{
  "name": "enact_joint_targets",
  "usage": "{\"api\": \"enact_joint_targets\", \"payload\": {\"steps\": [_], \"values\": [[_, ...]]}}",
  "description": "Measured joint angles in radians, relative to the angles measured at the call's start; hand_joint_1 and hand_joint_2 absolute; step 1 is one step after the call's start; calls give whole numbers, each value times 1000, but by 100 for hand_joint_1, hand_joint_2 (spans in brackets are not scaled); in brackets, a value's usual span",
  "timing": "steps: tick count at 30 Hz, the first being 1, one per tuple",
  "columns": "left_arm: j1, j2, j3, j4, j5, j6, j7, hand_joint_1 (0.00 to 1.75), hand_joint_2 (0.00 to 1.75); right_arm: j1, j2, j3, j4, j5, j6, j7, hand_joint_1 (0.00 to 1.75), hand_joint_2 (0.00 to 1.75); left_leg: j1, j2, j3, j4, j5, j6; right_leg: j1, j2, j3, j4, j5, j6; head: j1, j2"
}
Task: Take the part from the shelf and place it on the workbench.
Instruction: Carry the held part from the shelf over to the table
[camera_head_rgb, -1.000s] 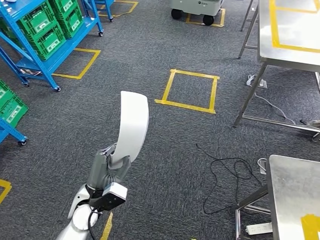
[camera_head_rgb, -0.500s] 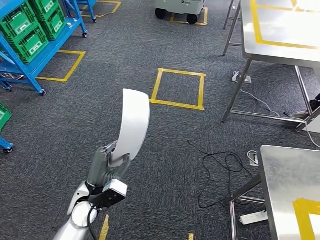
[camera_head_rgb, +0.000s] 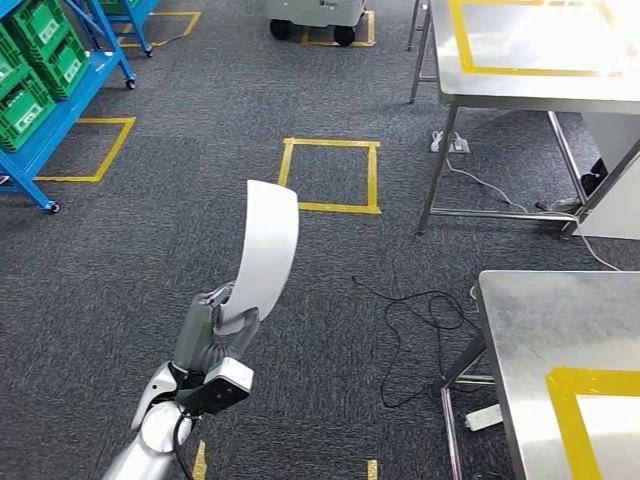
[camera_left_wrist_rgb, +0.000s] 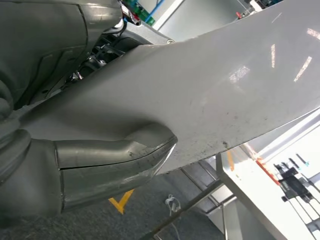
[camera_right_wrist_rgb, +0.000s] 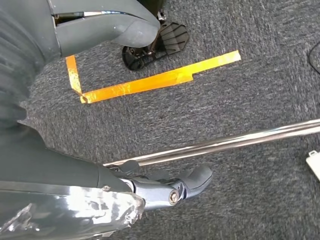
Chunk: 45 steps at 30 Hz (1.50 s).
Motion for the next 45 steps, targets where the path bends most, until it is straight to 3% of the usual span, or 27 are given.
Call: {"api": "enact_joint_targets", "payload": {"steps": [2,5,7,9,11,12,13,14,16,18,21,23,26,27,28,29,31,33,36,38,40,42,43,44,45], "values": [[-1,1,1,0,3,-6,0,175,175,-1,2,0,0,4,0,0,0,175,-2,-19,42,-89,27,9,2,11,-3,2,2,5,0,0],[-1,1,1,0,9,-16,2,175,175,0,2,-1,0,11,1,0,0,175,-4,-18,46,-110,24,12,-1,21,-12,0,9,18,1,0],[-1,0,1,0,11,-21,3,175,175,1,2,-4,0,16,2,2,0,175,-2,-7,50,-124,34,18,-2,11,-24,14,-3,27,2,0],[1,-1,2,1,14,-27,4,175,175,-1,2,-8,0,21,2,3,0,175,1,8,53,-135,41,22,-1,-15,-64,98,-54,34,6,0],[5,0,3,1,18,-32,6,175,175,-3,2,-12,0,24,3,3,0,175,0,23,52,-136,41,24,-3,-32,-123,226,-114,42,8,0],[7,1,3,2,19,-33,7,175,175,-2,2,-13,0,25,4,4,0,175,-1,30,51,-135,41,24,-5,-35,-141,266,-125,45,7,0],[9,1,3,2,19,-34,8,175,175,-2,2,-15,0,26,4,4,0,175,0,37,51,-135,40,24,-7,-38,-141,271,-117,49,8,0],[9,1,3,2,20,-35,8,175,175,-1,2,-16,0,27,5,4,0,175,0,43,52,-134,39,22,-10,-41,-122,237,-93,52,8,0],[10,0,3,3,20,-37,9,175,175,-1,2,-19,0,31,6,5,0,175,0,53,54,-130,34,14,-14,-63,-47,101,-36,58,8,0],[9,0,3,3,19,-38,10,175,175,-5,3,-22,0,35,8,5,0,175,-4,59,52,-120,28,4,-14,-77,2,13,-14,51,8,0],[9,0,3,3,19,-39,11,175,175,-6,3,-25,0,39,10,5,0,175,-3,66,50,-114,24,-7,-10,-65,5,4,-15,29,7,0],[9,0,3,3,20,-39,11,175,175,-6,3,-26,0,41,11,5,0,175,2,52,38,-80,-6,-17,-10,-55,5,2,-12,16,6,0],[11,2,3,4,20,-39,11,175,175,-8,3,-28,0,46,11,5,0,175,4,29,-46,104,-98,-24,-9,-38,3,1,-10,5,4,0],[12,3,3,5,20,-39,12,175,175,-8,3,-29,0,47,11,5,0,175,4,28,-74,158,-114,-23,-8,-31,3,1,-9,4,4,0],[13,4,3,6,20,-39,12,175,175,-7,3,-31,0,49,11,5,0,175,4,27,-86,180,-111,-20,-6,-23,3,1,-9,3,4,0],[14,4,3,7,20,-40,12,175,175,-7,3,-32,0,50,11,5,0,175,4,24,-80,163,-87,-15,-5,-16,3,1,-8,3,4,0],[13,5,3,8,20,-41,12,175,175,-7,4,-36,0,51,12,5,0,175,1,6,-24,39,-12,-2,-4,0,5,1,-7,3,4,0],[12,5,3,8,20,-42,12,175,175,-8,5,-38,0,52,13,5,0,175,-3,-16,29,-73,28,9,-3,14,2,3,-5,8,4,0],[11,4,3,8,19,-43,12,175,175,-6,6,-40,0,52,14,6,0,175,-5,-16,42,-111,28,16,-6,27,-7,-1,2,24,4,0],[10,1,3,8,19,-43,12,175,175,-5,6,-40,0,53,14,7,0,175,-1,-4,46,-129,39,21,-5,12,-22,19,-16,32,6,0],[11,-1,2,9,19,-44,12,175,175,-7,6,-41,0,56,14,9,0,175,0,11,49,-139,46,26,-5,-18,-68,114,-72,38,9,0],[13,0,2,11,19,-45,13,175,175,-8,6,-44,0,62,14,9,0,175,-3,26,47,-139,45,28,-7,-33,-123,235,-125,45,10,0],[14,1,3,11,19,-46,13,175,175,-8,5,-47,0,64,14,9,0,175,-4,34,47,-139,45,28,-7,-36,-134,262,-129,48,9,0],[14,1,3,12,19,-46,13,175,175,-7,5,-48,0,65,14,8,0,175,-4,40,46,-138,44,27,-8,-39,-126,250,-115,50,10,0],[14,0,2,12,19,-46,13,175,175,-6,5,-50,0,66,14,8,0,175,-4,46,47,-137,43,26,-9,-44,-97,198,-85,52,10,0]]}}
